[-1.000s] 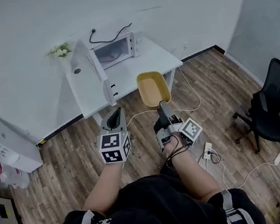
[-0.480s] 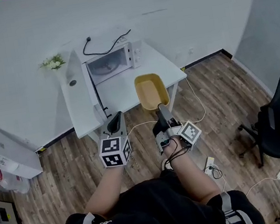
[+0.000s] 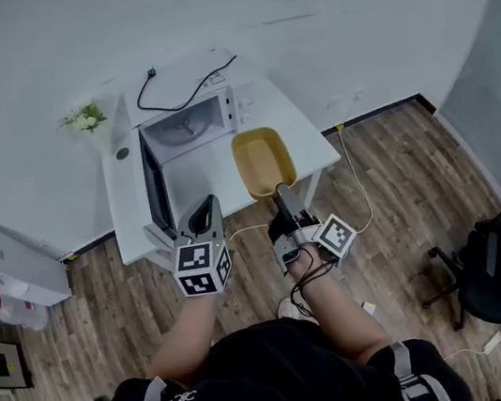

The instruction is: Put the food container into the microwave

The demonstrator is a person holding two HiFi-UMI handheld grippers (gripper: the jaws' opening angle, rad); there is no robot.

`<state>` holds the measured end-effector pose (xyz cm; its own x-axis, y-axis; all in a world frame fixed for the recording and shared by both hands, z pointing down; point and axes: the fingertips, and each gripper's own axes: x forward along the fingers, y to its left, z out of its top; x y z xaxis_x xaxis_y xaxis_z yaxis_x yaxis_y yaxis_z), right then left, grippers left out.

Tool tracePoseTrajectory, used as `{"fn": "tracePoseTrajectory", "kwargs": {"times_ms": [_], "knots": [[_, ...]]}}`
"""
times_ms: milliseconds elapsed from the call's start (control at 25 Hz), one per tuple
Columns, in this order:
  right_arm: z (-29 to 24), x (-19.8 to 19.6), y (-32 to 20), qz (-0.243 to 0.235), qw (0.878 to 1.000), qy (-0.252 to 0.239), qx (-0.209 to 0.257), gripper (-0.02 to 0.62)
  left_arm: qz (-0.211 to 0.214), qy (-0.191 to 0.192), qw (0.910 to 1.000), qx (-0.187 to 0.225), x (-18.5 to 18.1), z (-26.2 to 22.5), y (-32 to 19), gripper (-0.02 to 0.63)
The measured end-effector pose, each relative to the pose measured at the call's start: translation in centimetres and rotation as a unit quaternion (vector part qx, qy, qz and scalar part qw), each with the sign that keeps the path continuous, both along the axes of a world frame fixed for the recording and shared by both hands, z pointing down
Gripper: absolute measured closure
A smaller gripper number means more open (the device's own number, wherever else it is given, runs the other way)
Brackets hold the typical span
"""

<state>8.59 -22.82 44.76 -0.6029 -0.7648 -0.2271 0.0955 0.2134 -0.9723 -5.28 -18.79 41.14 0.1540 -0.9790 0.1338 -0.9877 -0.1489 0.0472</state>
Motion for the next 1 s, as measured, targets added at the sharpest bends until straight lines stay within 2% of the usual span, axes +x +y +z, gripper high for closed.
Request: {"fn": "tracePoseTrajectory", "kwargs": {"times_ms": [240,520,1000], "knots": [[1.3,0.4,-6.2,-0.048,0.999,0.003,-0.008,0.383,-0.031,-0.005,0.9995,-0.008,1.5,1.1,-5.3,0.612],[3.3,-0.6,-11.0,-0.111,0.993,0.018,-0.024,0.383,-0.096,-0.003,0.9952,-0.019,0.8,2.1,-7.8,0.612],[6.6,-3.2,-14.3,-0.139,0.990,0.003,-0.037,0.383,-0.137,0.002,0.9901,-0.030,-1.2,3.9,-8.9,0.612]]}}
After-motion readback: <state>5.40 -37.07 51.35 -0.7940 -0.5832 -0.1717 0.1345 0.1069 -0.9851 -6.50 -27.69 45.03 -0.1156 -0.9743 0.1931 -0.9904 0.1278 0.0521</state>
